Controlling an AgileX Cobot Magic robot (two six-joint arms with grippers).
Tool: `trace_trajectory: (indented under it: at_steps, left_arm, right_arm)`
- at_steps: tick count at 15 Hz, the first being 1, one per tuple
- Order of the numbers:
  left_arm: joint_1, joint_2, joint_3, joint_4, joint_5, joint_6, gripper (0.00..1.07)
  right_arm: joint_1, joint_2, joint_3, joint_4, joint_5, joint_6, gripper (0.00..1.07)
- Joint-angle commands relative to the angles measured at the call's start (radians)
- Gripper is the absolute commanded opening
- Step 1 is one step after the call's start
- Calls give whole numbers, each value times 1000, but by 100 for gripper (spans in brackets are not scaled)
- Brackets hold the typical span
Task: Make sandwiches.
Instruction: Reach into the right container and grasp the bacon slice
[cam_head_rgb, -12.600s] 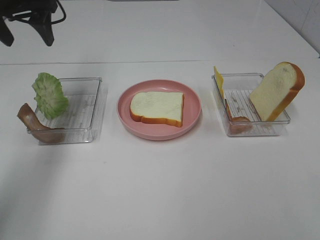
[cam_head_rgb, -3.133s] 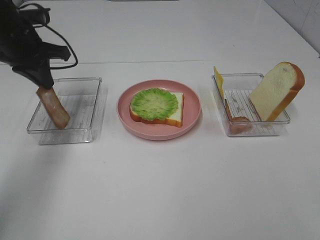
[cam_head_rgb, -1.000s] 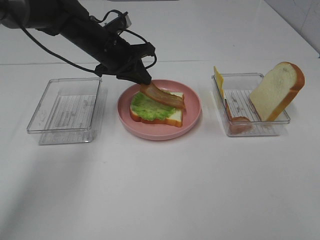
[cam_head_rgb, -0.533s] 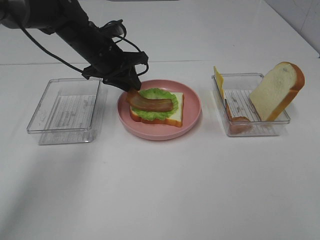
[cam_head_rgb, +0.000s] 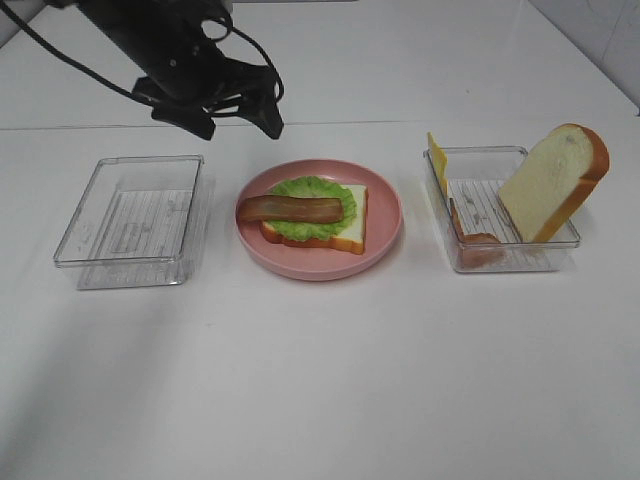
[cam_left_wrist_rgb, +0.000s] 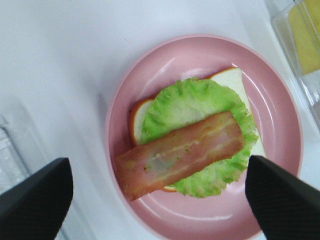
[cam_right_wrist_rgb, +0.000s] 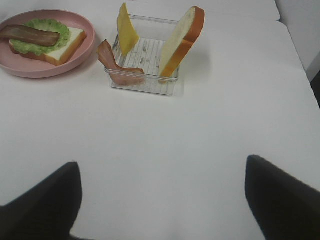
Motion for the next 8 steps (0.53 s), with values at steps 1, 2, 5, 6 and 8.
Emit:
trace_trajectory:
  at_steps: [1,2,5,6,8]
  left_arm:
    - [1,-96,-4,85,112,-37,87]
    - [1,-134,-4,119,174,-66,87]
    - [1,-255,-3,240,334,-150,87]
    - [1,-296,-3,274,389,-170,87]
    - [1,-397,5,320,458,-204,87]
  right_arm:
    - [-5,-13,2,-5,-9,6,78]
    - [-5,-13,2,-5,-9,6,78]
    - [-5,-13,2,-5,-9,6,78]
    - [-5,-13,2,-5,-9,6,78]
    - [-5,-13,2,-5,-9,6,78]
